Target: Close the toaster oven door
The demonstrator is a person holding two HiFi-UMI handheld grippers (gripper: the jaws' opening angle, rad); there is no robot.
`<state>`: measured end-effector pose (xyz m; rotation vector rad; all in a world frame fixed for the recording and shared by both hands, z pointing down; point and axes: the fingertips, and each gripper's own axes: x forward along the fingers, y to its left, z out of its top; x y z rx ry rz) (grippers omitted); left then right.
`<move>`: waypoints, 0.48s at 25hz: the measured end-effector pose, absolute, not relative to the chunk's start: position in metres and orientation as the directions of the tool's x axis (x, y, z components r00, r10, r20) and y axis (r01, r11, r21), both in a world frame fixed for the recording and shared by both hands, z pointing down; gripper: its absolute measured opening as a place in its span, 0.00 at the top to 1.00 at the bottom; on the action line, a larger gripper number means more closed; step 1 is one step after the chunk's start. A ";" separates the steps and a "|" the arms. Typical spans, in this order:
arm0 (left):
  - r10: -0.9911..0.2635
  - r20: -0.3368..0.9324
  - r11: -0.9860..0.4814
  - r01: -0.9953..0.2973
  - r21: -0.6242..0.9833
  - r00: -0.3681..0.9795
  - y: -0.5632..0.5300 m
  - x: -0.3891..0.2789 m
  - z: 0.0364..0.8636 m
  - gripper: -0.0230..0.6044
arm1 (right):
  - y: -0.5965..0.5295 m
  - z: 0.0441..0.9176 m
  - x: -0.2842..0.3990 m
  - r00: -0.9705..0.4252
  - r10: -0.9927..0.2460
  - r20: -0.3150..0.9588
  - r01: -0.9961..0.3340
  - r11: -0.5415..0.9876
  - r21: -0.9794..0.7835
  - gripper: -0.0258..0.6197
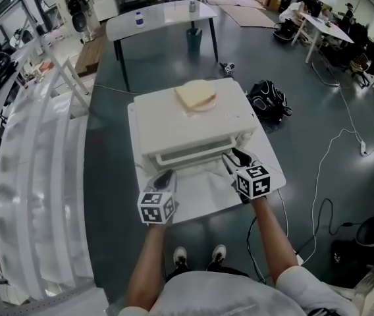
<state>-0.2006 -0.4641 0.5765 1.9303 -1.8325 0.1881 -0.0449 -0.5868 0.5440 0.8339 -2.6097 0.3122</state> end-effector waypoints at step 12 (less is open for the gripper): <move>-0.950 0.303 -0.083 -0.997 0.000 0.079 -0.464 -0.209 0.478 0.91 | -0.571 0.458 -0.008 -0.734 -0.568 0.372 -0.593 0.803 0.054 0.89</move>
